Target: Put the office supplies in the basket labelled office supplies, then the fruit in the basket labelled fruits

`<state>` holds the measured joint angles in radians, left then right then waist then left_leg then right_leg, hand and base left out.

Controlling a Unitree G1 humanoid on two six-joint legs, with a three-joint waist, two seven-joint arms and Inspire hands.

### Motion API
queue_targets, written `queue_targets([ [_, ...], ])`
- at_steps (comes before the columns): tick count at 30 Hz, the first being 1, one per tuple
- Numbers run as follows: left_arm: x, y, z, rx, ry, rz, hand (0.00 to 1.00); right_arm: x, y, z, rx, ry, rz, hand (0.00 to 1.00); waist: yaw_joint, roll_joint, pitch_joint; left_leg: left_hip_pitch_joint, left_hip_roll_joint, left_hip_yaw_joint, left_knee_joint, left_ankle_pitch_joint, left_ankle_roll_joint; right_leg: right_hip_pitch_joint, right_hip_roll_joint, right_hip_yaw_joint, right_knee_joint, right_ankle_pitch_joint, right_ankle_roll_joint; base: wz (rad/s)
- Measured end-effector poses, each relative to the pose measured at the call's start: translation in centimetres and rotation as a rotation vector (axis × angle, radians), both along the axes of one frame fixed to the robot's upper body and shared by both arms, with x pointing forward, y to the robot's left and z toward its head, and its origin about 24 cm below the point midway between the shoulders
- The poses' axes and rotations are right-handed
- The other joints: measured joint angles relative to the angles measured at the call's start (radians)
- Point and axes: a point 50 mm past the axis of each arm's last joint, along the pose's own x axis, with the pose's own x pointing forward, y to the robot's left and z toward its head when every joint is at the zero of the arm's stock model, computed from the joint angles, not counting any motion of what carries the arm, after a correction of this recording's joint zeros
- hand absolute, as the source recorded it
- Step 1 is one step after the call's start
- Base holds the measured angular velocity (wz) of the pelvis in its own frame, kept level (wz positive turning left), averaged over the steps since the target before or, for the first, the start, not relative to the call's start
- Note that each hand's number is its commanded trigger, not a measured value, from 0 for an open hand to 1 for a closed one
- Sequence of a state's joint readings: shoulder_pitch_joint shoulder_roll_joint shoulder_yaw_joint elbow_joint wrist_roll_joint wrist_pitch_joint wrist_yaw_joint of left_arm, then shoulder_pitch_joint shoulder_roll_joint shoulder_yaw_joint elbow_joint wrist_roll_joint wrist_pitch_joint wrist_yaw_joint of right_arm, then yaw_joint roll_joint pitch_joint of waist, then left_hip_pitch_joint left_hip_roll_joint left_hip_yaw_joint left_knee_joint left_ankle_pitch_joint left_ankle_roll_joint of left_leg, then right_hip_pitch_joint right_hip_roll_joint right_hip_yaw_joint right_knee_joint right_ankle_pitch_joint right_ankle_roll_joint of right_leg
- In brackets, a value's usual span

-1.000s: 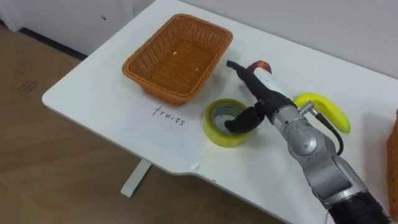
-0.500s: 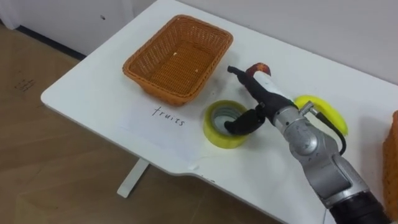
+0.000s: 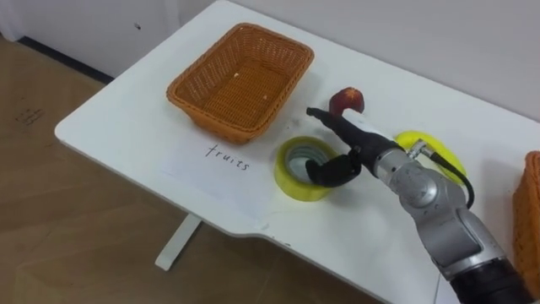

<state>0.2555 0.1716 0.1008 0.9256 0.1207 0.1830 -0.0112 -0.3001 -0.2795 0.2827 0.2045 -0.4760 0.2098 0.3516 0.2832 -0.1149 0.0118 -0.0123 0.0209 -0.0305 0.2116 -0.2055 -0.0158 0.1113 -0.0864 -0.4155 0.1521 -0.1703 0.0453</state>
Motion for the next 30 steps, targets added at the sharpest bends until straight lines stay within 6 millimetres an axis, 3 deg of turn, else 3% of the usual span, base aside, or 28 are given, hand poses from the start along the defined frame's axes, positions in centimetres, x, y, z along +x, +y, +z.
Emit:
queue_targets([
  [11, -0.2, 0.2, 0.1, 0.007, 0.008, 0.007, 0.0, 0.5, -0.4, 0.1, 0.011, 0.051, 0.004, 0.0, 0.001, -0.016, 0.0034, -0.011, -0.001, -0.007, 0.013, 0.0, 0.0, -0.005, 0.0, 0.0, 0.0, 0.0, 0.0, 0.01],
  [19, -0.4, 0.4, 0.1, 0.012, 0.029, 0.013, 0.0, 0.5, -1.1, -0.8, 0.019, 0.119, -0.027, 0.0, 0.024, -0.016, 0.0042, 0.004, -0.001, -0.012, 0.007, 0.0, 0.0, 0.01, 0.002, 0.001, -0.001, 0.0, 0.0, 0.01],
  [30, 0.2, 0.8, 0.2, 0.032, 0.051, -0.003, 0.0, 0.3, -1.6, -1.4, 0.011, 0.24, 0.016, 0.0, 0.037, -0.029, 0.001, 0.003, -0.001, -0.027, 0.011, 0.004, -0.005, 0.01, 0.004, -0.004, 0.0, 0.0, 0.0, 0.0],
])
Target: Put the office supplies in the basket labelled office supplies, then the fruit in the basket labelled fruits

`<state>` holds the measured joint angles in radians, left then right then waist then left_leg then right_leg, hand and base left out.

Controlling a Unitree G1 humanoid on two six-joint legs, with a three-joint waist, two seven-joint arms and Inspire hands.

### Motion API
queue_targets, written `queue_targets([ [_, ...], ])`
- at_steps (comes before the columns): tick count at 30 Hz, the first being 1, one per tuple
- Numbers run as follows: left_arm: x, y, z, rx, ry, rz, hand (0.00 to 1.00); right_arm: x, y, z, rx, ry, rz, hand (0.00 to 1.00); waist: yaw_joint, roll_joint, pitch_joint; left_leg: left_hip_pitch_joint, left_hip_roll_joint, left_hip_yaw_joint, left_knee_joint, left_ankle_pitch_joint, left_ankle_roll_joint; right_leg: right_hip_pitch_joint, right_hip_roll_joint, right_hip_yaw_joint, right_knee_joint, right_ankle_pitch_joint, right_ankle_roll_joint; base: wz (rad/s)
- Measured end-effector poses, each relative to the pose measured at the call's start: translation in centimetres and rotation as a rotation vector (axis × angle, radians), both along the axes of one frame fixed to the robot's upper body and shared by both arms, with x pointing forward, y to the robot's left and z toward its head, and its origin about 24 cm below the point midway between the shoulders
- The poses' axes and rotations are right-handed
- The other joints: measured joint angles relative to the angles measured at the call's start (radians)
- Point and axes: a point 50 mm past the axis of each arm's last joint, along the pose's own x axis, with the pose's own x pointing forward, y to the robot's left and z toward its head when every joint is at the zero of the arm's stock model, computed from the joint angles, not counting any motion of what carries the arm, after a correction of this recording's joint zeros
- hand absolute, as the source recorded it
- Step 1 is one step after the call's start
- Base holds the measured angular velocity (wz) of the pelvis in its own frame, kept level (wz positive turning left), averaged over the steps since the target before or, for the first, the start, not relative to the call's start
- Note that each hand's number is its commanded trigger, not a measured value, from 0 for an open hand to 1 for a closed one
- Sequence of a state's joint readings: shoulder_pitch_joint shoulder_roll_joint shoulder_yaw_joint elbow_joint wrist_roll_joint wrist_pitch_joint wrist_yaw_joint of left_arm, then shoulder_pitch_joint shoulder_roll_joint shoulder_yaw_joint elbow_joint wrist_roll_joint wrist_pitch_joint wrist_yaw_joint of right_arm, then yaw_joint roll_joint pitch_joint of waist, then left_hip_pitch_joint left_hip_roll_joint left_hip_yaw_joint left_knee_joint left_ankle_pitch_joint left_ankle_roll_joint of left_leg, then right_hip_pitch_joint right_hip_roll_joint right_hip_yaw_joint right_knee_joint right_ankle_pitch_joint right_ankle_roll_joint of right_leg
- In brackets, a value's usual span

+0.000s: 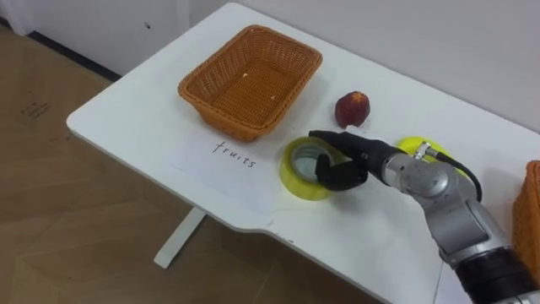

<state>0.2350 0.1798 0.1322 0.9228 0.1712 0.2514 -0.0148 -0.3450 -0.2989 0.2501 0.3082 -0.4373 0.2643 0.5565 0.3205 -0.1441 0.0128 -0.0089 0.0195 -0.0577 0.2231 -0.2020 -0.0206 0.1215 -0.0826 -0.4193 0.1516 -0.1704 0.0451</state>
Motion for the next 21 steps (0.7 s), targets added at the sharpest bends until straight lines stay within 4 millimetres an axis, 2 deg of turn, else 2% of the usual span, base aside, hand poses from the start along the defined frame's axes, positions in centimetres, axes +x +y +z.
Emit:
queue_targets([
  [4, 0.28, 0.8, 0.25, 0.021, 0.002, 0.012, 0.0, -0.03, -0.38, -0.2, -0.008, 0.036, -0.011, 0.0, 0.017, -0.033, -0.0007, 0.002, 0.001, -0.003, 0.001, 0.0, 0.0, 0.007, 0.002, -0.017, 0.0, 0.0, 0.0, 0.07],
  [6, 0.22, 0.93, 0.28, 0.025, 0.01, 0.014, 0.0, 0.06, -0.4, -0.21, -0.011, 0.046, -0.013, 0.0, 0.018, -0.04, -0.0001, 0.002, 0.001, -0.004, 0.003, 0.0, 0.0, 0.011, 0.001, -0.025, 0.0, 0.0, 0.0, 0.02],
  [21, 0.3, 1.16, 0.35, 0.03, 0.014, 0.014, 0.0, 0.32, -1.11, -0.13, -0.034, 0.071, -0.022, 0.0, 0.04, -0.041, 0.0006, 0.001, 0.0, -0.01, 0.01, 0.0, -0.001, 0.016, 0.001, -0.029, 0.0, 0.0, 0.0, 0.0],
])
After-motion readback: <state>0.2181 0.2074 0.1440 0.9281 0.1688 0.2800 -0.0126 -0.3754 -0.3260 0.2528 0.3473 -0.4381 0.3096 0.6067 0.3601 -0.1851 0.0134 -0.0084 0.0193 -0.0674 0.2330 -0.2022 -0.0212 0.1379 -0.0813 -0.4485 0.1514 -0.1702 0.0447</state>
